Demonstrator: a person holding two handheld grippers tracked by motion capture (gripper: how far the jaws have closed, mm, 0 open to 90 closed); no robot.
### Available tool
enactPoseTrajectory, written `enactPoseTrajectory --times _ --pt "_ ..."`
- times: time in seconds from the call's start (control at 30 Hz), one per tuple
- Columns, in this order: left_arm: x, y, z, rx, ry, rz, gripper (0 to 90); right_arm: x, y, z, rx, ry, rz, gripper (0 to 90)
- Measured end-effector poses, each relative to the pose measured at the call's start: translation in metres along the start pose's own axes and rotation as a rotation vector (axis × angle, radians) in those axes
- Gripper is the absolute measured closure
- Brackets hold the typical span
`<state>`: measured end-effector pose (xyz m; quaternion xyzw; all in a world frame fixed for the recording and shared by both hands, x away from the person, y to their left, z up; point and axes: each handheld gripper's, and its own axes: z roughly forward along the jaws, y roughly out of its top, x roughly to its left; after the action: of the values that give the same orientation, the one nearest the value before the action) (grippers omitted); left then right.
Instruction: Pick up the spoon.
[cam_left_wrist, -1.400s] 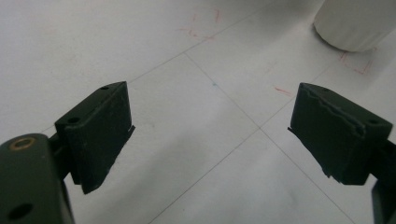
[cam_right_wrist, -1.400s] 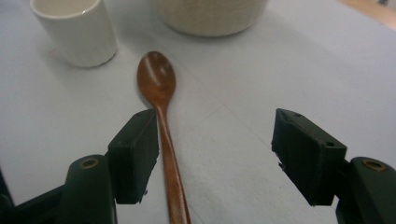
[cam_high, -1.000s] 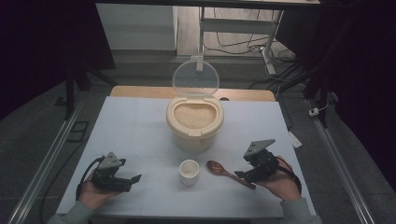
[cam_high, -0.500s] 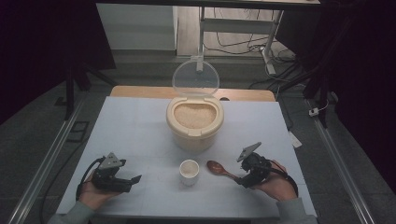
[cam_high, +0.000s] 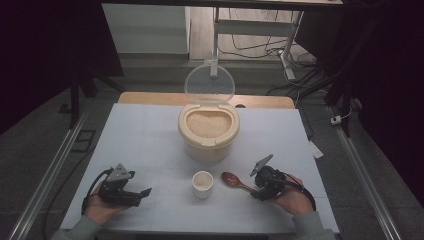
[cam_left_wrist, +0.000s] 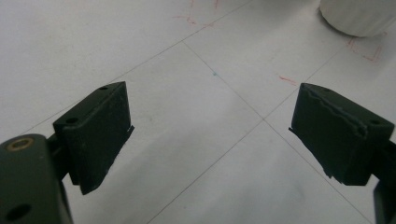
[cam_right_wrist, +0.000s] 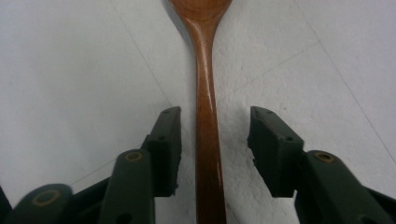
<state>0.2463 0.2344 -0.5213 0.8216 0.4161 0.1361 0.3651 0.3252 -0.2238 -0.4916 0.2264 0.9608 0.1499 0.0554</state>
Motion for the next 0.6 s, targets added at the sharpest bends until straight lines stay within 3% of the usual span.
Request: enactPoseTrajectory --times 0.37,0.6 --pt "-0.0005 -0.0003 0.0002 0.002 0.002 0.003 12.0 0.0048 0.0068 0.0054 0.043 0.010 -0.029 77.9" --pt "-0.0007 -0.0005 0.0005 0.005 0.006 0.005 12.0 0.0041 0.0079 0.0054 0.055 0.000 -0.020 80.0"
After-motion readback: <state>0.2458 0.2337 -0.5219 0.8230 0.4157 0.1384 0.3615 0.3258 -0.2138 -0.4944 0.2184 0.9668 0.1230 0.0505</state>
